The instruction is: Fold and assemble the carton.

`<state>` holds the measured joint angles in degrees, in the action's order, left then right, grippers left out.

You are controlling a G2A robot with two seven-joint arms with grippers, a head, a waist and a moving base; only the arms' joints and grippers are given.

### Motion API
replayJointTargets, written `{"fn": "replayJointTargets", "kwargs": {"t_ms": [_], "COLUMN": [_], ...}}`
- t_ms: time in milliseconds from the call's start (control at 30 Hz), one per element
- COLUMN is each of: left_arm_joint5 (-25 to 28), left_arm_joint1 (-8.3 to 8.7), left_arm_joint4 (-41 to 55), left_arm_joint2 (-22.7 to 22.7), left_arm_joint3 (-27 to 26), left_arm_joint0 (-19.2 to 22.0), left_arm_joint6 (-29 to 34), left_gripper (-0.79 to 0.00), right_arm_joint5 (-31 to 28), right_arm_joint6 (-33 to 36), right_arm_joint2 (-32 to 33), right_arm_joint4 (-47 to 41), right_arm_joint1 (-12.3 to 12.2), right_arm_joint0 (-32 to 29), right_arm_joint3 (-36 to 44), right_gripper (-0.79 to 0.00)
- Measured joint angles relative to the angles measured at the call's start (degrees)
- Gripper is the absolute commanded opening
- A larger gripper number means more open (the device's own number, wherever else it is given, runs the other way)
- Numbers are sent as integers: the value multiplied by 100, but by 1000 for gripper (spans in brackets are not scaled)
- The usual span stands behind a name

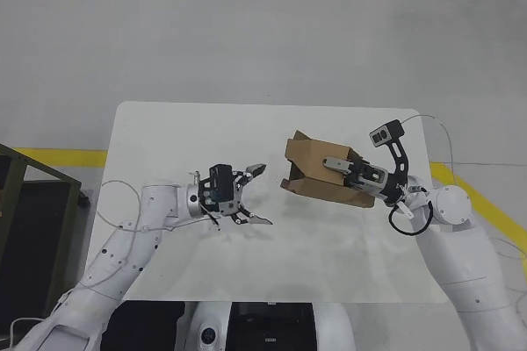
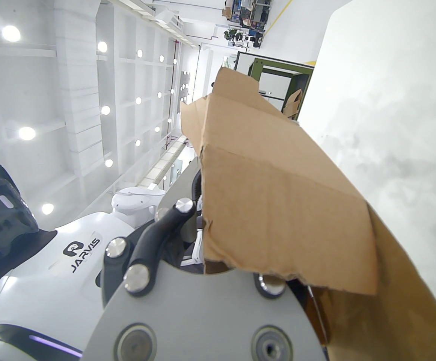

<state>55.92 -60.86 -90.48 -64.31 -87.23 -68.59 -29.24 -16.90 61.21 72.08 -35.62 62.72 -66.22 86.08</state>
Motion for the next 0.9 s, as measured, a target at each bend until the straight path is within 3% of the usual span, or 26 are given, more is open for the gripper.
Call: {"fn": "replayJointTargets", "kwargs": {"t_ms": [467, 900], "left_arm_joint5": [208, 208], "left_arm_joint1": [44, 84], "left_arm_joint4": [358, 697], "left_arm_joint2": [320, 690], "left_arm_joint3": [-289, -79], "left_arm_joint0": [67, 363], "left_arm_joint6": [261, 130], "left_gripper": [0, 0], "right_arm_joint5": [105, 160], "right_arm_joint6": [-204, -67], "right_arm_joint2": [-56, -163], "right_arm_joint4": [282, 452], "right_arm_joint1": [3, 5], "right_arm_joint0": [-118, -103], "right_arm_joint3": [252, 434], "right_gripper": [-785, -785]}}
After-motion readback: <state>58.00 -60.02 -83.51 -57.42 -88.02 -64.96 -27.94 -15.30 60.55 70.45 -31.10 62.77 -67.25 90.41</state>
